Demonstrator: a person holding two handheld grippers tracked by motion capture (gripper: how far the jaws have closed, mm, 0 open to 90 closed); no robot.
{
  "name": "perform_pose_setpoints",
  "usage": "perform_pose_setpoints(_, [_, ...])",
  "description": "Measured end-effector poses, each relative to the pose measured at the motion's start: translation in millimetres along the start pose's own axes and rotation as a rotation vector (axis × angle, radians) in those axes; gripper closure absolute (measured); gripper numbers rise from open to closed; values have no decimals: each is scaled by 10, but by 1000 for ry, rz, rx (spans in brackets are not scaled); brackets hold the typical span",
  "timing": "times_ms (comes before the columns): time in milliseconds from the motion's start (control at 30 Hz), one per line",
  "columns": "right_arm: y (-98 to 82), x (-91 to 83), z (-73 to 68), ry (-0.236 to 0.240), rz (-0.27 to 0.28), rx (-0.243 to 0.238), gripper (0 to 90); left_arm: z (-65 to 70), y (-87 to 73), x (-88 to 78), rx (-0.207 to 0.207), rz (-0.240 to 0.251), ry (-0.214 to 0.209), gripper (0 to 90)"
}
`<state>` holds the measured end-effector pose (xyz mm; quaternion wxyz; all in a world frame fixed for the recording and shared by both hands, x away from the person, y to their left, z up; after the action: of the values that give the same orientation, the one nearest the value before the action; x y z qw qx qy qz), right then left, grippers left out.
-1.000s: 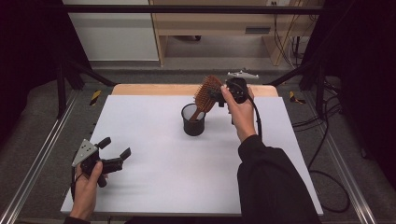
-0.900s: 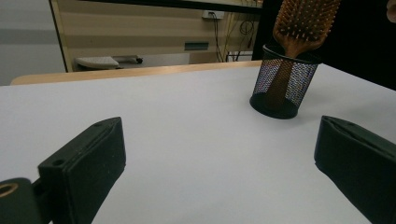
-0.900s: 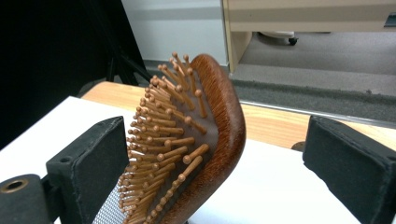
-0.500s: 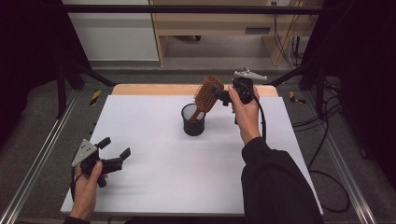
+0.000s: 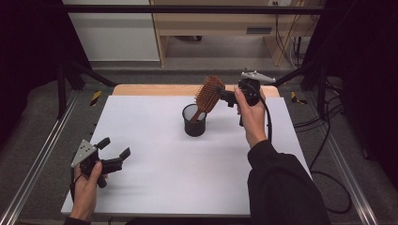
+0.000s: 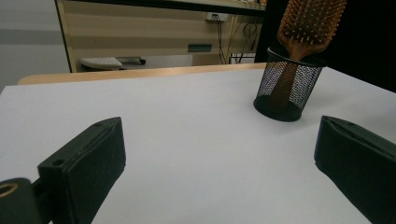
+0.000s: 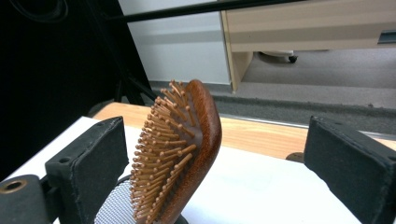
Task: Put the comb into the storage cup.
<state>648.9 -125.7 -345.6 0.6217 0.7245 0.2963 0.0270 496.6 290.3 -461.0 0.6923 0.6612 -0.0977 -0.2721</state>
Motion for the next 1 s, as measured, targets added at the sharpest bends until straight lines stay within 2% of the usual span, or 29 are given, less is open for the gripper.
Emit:
perform_pose_setpoints(100, [5, -44, 8, 6, 7, 0, 62, -17, -6, -19, -5, 1, 11, 23])
perform_pose_setpoints(200, [16, -99, 15, 11, 25, 2, 62, -14, 7, -36, 8, 6, 21, 24])
perform_pose_setpoints(267, [3, -128, 17, 18, 30, 5, 62, -5, 8, -46, -3, 12, 18, 23])
perform_pose_setpoints(300, [4, -141, 15, 22, 31, 5, 62, -1, 7, -43, 6, 7, 19, 22])
perform_pose_setpoints(400, [14, -181, 9, 30, 42, -4, 62, 7, 7, -48, 4, 10, 22, 23])
perform_pose_setpoints(467, [22, -208, 3, 31, 42, -14, 64, 8, 16, -54, 18, 10, 27, 22])
perform_pose_setpoints(533, [23, -236, -18, 39, 46, -15, 64, 1, 14, -67, 8, 17, 28, 22])
perform_pose_setpoints(600, [21, -253, -49, 45, 46, -34, 66, -12, 16, -72, 12, 15, 32, 22])
perform_pose_setpoints(667, [16, -269, -72, 39, 61, -52, 64, -27, 13, -85, -4, 21, 36, 22])
perform_pose_setpoints(867, [-2, -298, -109, -7, 136, -95, 49, -51, 33, -106, 6, 29, 48, 22])
perform_pose_setpoints(1000, [-36, -355, -137, -18, 175, -108, 47, -32, 33, -95, 13, 27, 43, 22])
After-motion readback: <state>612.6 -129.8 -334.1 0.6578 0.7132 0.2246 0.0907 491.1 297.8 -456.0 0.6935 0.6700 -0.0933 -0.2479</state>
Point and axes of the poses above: each handheld gripper's, and its own axes: x roughly forward along the jaws, y roughly out of its top, z roughly to its right, the point moved 6 cm from there along x, roughly forward along the jaws, and after that the axes turned 1 degree about -z, right-handed, at the moved point
